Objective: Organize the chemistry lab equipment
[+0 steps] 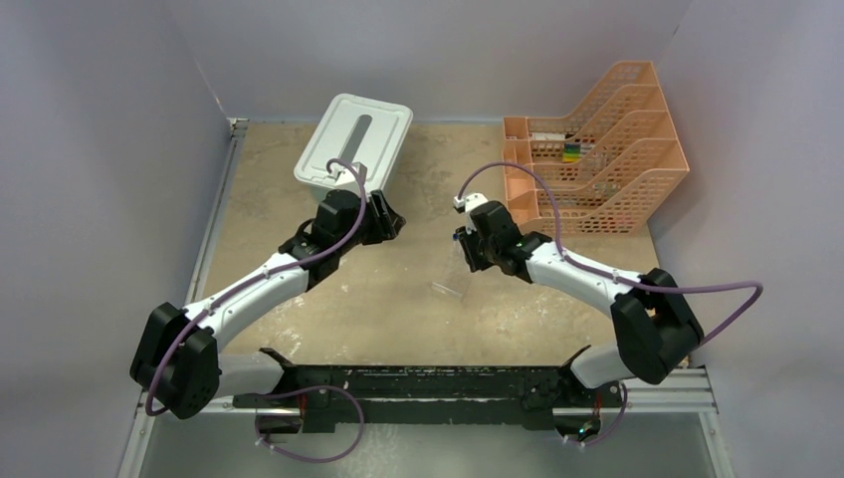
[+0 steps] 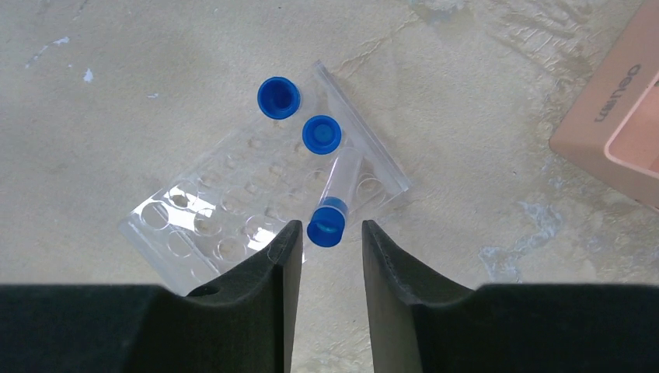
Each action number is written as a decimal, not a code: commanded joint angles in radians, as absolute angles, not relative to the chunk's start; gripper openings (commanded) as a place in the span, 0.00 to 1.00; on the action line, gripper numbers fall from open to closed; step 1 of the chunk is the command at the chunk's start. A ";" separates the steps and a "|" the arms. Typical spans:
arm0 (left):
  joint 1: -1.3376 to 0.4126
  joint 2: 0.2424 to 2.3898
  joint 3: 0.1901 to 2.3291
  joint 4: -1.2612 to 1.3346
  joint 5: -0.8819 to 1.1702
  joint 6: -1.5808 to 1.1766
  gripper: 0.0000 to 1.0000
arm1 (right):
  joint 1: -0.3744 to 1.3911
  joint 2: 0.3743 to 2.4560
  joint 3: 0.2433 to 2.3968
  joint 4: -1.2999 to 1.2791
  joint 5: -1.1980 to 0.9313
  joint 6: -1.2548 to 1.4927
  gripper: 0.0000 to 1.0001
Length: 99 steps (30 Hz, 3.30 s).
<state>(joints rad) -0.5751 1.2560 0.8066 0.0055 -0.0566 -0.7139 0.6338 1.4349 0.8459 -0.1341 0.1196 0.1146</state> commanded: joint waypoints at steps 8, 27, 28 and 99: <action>-0.564 1.234 0.806 0.049 -0.054 -0.701 0.49 | 0.628 1.458 0.930 -0.101 0.199 0.173 0.30; -0.561 1.235 0.805 0.048 -0.058 -0.698 0.49 | 0.619 1.485 0.995 -0.149 0.187 0.178 0.44; -0.561 1.235 0.804 0.048 -0.057 -0.697 0.49 | 0.616 1.469 0.986 -0.152 0.174 0.180 0.48; -0.558 1.235 0.788 0.063 -0.051 -0.695 0.49 | 0.578 1.584 1.154 -0.381 0.065 0.148 0.20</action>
<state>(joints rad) -0.5640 1.2564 0.7887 0.0116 -0.0559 -0.7132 0.5785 1.6108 1.1179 -0.3977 0.0574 0.1375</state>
